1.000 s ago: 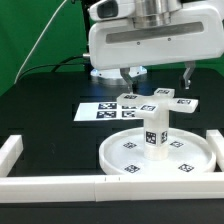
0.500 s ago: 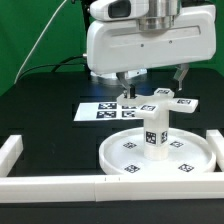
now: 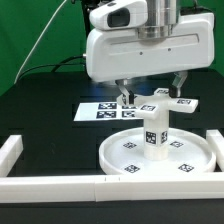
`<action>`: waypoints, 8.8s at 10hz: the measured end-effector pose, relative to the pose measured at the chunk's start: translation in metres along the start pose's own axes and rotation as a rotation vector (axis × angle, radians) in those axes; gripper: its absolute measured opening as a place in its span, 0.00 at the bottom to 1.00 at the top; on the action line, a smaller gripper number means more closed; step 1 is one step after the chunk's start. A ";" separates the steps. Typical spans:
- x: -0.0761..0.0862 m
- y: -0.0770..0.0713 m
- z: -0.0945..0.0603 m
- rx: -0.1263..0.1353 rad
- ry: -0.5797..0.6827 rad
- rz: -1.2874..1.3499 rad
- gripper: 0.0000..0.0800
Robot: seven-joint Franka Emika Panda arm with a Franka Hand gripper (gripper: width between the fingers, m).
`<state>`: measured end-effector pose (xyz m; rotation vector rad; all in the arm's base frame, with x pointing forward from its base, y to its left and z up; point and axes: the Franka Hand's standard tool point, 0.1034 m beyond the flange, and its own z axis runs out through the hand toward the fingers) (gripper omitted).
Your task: Assemble round table
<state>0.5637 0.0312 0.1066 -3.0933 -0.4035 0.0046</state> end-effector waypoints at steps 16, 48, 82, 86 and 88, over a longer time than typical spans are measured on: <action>0.001 -0.008 0.007 0.040 0.045 1.009 0.55; 0.009 -0.009 -0.019 -0.034 0.026 0.011 0.81; 0.001 -0.011 0.007 0.027 0.032 1.382 0.73; 0.004 -0.024 -0.028 0.067 0.016 1.361 0.81; 0.005 -0.024 -0.028 0.066 0.016 1.359 0.81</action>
Offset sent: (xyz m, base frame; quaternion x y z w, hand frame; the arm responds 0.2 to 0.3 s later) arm 0.0047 0.0075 -0.0019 -0.0102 -0.0022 0.0136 0.9999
